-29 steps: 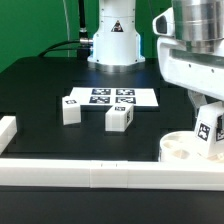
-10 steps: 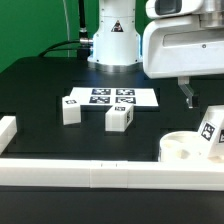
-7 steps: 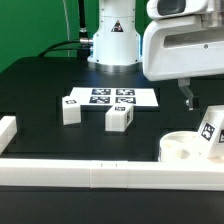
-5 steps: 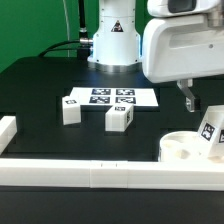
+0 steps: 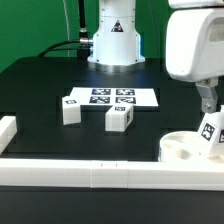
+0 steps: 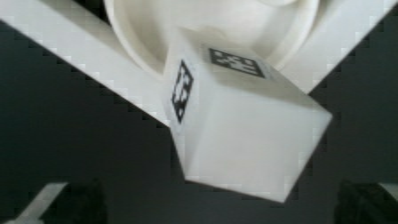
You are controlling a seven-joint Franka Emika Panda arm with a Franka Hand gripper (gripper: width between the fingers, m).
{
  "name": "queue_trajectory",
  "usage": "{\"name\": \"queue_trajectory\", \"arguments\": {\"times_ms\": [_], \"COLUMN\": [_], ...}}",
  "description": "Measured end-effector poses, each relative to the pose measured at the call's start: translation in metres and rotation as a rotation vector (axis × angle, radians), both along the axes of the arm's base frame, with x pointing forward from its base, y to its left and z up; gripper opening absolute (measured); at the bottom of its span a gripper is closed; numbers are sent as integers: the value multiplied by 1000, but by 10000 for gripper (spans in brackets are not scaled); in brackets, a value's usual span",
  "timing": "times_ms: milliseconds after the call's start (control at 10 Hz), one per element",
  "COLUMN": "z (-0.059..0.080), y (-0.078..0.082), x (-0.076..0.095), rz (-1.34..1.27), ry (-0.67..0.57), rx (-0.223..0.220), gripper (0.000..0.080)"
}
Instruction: Assemble stool
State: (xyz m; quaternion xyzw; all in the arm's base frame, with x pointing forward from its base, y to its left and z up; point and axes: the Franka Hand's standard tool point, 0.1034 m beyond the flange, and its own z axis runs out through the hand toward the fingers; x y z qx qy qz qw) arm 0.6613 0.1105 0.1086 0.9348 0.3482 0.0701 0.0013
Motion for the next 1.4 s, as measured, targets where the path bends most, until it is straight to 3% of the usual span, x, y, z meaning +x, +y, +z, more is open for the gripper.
{"name": "queue_trajectory", "arguments": {"times_ms": [500, 1400], "z": [0, -6], "y": [-3, -8], "x": [2, 1], "rz": [336, 1120], "ry": [-30, -31], "rx": [-53, -253], "gripper": [649, 649]}}
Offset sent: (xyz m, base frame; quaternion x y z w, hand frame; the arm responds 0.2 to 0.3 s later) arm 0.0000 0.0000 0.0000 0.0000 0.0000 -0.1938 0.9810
